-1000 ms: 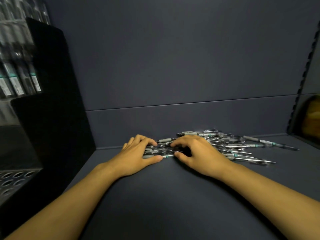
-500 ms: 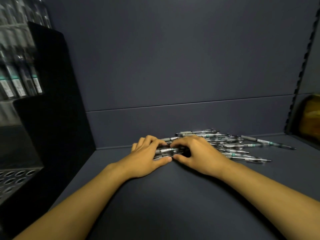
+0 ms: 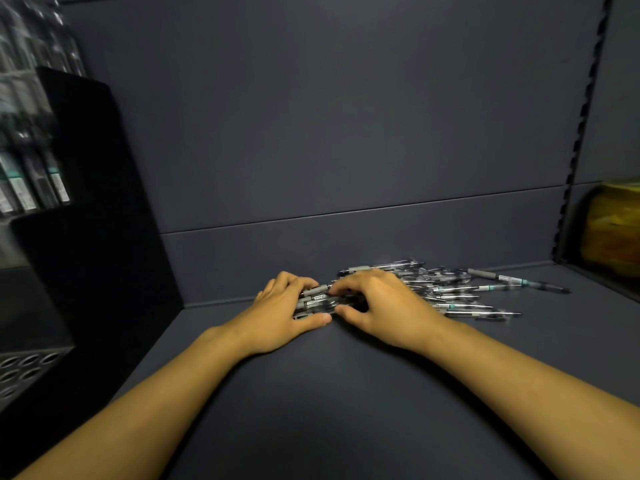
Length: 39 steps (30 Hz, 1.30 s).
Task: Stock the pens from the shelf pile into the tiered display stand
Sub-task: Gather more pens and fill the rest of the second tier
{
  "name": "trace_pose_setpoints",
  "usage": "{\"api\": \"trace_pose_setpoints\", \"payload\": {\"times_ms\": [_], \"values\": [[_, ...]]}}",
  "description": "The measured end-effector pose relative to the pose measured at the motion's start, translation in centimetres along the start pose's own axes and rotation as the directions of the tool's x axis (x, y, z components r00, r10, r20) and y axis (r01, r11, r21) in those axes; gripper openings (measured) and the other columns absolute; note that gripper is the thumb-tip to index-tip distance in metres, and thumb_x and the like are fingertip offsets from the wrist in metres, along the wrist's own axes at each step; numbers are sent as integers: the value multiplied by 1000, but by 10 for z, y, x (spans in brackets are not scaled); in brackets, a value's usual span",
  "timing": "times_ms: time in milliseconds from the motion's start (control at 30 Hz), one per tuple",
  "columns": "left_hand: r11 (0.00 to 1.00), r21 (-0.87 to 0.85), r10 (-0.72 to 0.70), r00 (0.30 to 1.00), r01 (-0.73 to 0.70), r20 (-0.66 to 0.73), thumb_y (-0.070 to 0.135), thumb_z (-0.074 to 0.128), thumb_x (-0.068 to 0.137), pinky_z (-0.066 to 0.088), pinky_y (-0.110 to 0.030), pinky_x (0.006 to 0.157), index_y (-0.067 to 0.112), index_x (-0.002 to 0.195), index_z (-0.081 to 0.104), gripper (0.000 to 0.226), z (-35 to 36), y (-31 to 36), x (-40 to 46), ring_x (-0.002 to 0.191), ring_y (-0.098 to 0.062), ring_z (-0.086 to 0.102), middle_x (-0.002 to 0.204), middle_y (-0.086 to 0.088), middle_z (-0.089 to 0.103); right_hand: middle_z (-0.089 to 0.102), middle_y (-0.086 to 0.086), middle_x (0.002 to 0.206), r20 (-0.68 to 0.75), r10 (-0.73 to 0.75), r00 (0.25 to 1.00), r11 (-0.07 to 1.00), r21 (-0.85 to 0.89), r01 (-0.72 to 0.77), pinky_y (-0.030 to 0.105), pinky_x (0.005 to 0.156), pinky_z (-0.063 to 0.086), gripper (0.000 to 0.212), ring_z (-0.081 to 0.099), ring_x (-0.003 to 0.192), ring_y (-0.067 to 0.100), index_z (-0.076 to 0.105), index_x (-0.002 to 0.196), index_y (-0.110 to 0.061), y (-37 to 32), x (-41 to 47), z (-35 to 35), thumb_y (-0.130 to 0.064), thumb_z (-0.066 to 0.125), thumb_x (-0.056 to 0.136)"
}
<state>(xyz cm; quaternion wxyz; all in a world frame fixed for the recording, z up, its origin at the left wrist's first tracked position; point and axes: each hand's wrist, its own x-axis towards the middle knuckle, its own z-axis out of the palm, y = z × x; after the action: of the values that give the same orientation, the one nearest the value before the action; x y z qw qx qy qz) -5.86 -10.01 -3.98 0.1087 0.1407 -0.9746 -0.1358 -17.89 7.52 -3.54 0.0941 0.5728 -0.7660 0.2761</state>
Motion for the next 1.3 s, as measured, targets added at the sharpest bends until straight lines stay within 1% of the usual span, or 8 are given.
{"api": "trace_pose_setpoints", "payload": {"times_ms": [233,400,600,700,900,1033,1167,1300], "values": [[999,9,-42,999,42,28,66,57,85,40,-31,104,34,140,40,66,-1,5,-5,121,-14,44,128,7,45,68,-11,116,-24,18,1000,1000,14,-18,38,95,51,28,59,111,12,65,118,-31,3,-1,-3,-37,62,91],[994,108,-35,995,24,97,60,55,90,43,-30,99,30,136,44,57,-11,13,-5,115,-16,53,126,2,51,65,-14,124,-34,37,999,999,28,-36,38,98,50,39,56,116,11,60,127,-32,6,-2,-5,-40,66,89],[976,218,-36,988,3,148,57,53,92,42,-35,104,26,141,43,59,-19,15,-6,121,-20,52,131,-1,53,60,-10,129,14,58,998,995,-83,-57,37,103,43,49,47,122,16,56,133,-33,8,-6,-12,-42,69,86],[975,223,-57,983,17,174,58,55,91,44,-35,101,25,136,45,56,-24,14,-7,116,-19,54,127,-1,54,54,-11,137,56,80,995,985,-160,-70,37,105,41,56,45,124,18,50,137,-35,10,-6,-17,-45,70,86],[975,218,-89,965,34,247,52,53,95,39,-26,84,17,117,49,42,-32,4,-17,100,-16,52,114,-2,55,52,-9,140,42,105,994,967,-238,-92,36,104,43,45,48,124,20,54,136,-32,20,-5,-20,-39,64,92],[982,189,-47,968,0,245,49,51,97,37,-23,85,27,105,43,24,-33,-2,-27,100,-12,50,110,3,51,51,-9,140,48,109,993,956,-280,-91,36,102,43,45,48,123,21,55,135,-33,21,-5,-21,-44,63,92],[979,203,-54,971,6,232,48,52,97,43,-27,92,23,110,47,29,-40,-10,-36,104,-13,54,115,3,55,56,-9,136,60,133,989,950,-294,-110,38,102,42,43,49,122,20,57,131,-34,25,-5,-25,-47,61,90],[971,241,-37,985,-5,167,46,53,97,36,-24,76,30,100,38,22,-43,-14,-47,92,-10,49,104,11,50,60,-9,131,52,138,989,955,-271,-119,38,99,44,38,52,117,19,62,125,-34,25,-6,-26,-47,61,89]]}}
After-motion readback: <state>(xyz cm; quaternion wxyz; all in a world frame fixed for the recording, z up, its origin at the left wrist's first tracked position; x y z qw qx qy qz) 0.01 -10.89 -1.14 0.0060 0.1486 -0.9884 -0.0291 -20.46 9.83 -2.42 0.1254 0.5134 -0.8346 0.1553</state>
